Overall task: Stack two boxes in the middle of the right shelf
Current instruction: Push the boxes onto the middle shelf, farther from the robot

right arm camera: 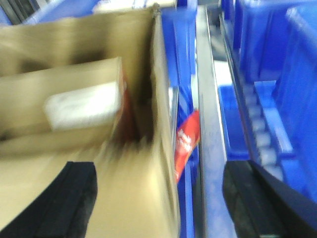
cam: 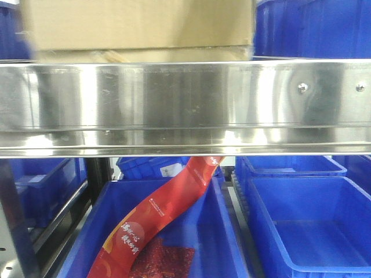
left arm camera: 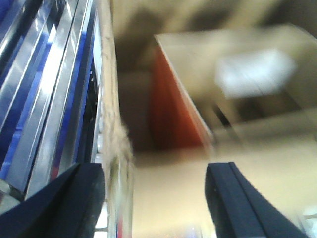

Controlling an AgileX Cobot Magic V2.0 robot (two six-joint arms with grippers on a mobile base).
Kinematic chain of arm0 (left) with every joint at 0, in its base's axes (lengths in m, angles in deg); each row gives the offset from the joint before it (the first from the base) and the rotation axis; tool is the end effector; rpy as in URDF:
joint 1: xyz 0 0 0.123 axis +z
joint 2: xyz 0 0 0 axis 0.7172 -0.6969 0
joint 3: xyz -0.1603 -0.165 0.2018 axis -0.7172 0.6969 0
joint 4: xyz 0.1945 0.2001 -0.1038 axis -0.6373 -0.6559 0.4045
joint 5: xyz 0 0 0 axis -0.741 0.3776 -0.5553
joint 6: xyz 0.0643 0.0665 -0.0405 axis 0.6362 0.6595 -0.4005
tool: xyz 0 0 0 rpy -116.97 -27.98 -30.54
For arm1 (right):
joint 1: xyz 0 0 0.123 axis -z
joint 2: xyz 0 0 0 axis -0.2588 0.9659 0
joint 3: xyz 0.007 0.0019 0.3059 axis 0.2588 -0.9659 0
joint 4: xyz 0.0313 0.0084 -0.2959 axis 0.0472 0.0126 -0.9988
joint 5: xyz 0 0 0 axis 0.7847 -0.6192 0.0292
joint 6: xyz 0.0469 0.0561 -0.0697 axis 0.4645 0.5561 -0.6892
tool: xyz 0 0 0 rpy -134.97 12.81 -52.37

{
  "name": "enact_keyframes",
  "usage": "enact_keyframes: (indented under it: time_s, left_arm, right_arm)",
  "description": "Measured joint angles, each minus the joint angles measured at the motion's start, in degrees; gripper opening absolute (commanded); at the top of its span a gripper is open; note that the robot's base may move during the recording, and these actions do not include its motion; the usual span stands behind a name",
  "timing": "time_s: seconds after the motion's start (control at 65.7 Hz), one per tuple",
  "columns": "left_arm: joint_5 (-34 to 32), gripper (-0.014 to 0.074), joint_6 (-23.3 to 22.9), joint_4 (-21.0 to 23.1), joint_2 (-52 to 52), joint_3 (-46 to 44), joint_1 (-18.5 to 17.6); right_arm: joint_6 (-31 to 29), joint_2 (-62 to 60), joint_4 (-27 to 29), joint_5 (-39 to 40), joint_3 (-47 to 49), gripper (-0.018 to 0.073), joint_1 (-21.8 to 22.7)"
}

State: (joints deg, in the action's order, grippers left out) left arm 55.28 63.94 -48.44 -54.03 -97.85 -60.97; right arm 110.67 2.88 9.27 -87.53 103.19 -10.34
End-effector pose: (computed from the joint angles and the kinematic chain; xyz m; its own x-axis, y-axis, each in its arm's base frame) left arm 0.3743 -0.0850 0.4894 -0.5626 -0.0806 -0.8228 0.0052 0.9949 -0.1010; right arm 0.3692 0.1394 0.4696 -0.4351 0.1544 -0.8871 -0.0010 0.9851 0.1719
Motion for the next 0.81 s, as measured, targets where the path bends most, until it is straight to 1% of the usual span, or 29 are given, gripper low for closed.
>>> enact_keyframes:
  time_s: [0.046, 0.061, 0.122, 0.152, 0.167, 0.183, 0.213, 0.335, 0.38, 0.441, 0.487, 0.578, 0.654, 0.761, 0.806]
  left_arm:
    - [0.00, 0.0225, 0.00, 0.00, 0.51, -0.07, 0.00]
    - [0.00, 0.0187, 0.00, 0.00, 0.66, -0.07, 0.00]
    - [0.00, 0.0078, 0.00, 0.00, 1.18, -0.21, 0.00]
    - [0.00, 0.0008, 0.00, 0.00, 1.29, -0.21, 0.00]
    - [0.00, -0.0020, 0.00, 0.00, 1.34, -0.21, 0.00]
    - [0.00, -0.0060, 0.00, 0.00, 1.44, -0.21, 0.00]
    - [0.00, -0.0113, 0.00, 0.00, 1.44, -0.21, 0.00]
    - [0.00, -0.0110, 0.03, 0.09, 1.44, -0.21, 0.00]
    - [0.00, -0.0110, 0.98, 0.65, 1.44, -0.21, 0.00]
    - [0.00, -0.0110, 4.08, 2.65, 1.47, -0.21, 0.00]
    - [-0.49, -0.0110, 6.60, 4.72, 1.58, -0.21, 0.00]
    - [-2.43, -0.0111, 9.17, 8.97, 1.84, -0.07, 0.09]
    - [-5.24, -0.0111, 9.97, 11.06, 3.13, 1.94, -0.32]
    - [-10.86, -0.0111, 10.07, 11.37, 6.08, 8.88, -1.91]
    - [-14.35, -0.0111, 10.07, 11.37, 7.72, 12.66, -2.85]
  right_arm:
    - [-0.39, -0.60, -0.11, 0.00, 0.00, 0.0167, 0.00]
    - [-0.41, -0.74, -0.11, 0.00, 0.00, 0.0115, 0.00]
    - [-0.63, -1.26, -0.22, -0.29, 0.00, -0.0040, 0.00]
    - [-0.75, -1.40, -0.22, -0.72, 0.00, -0.0108, 0.00]
    - [-0.75, -1.53, -0.22, -0.86, 0.00, -0.0158, 0.00]
    - [-0.75, -1.53, -0.22, -1.01, 0.00, -0.0167, 0.00]
    - [-0.75, -1.65, -0.22, -1.16, 0.00, -0.0160, 0.00]
    - [-1.39, -2.00, -0.22, -1.64, 0.00, -0.0160, 0.00]
    - [-1.85, -2.24, -0.22, -1.87, 0.00, -0.0160, 0.00]
    - [-3.40, -2.82, -0.22, -1.87, 0.00, -0.0160, 0.00]
    - [-5.66, -3.38, -0.22, -1.87, 0.00, -0.0160, 0.00]
    - [-9.02, -5.01, -0.22, -1.63, -0.42, -0.0160, 0.54]
    - [-9.92, -6.68, -0.22, -0.59, -2.42, -0.0160, 2.06]
    - [-10.23, -10.51, 1.05, 4.03, -8.76, -0.0162, 6.30]
    - [-10.23, -12.57, 1.14, 6.12, -12.11, -0.0162, 8.09]
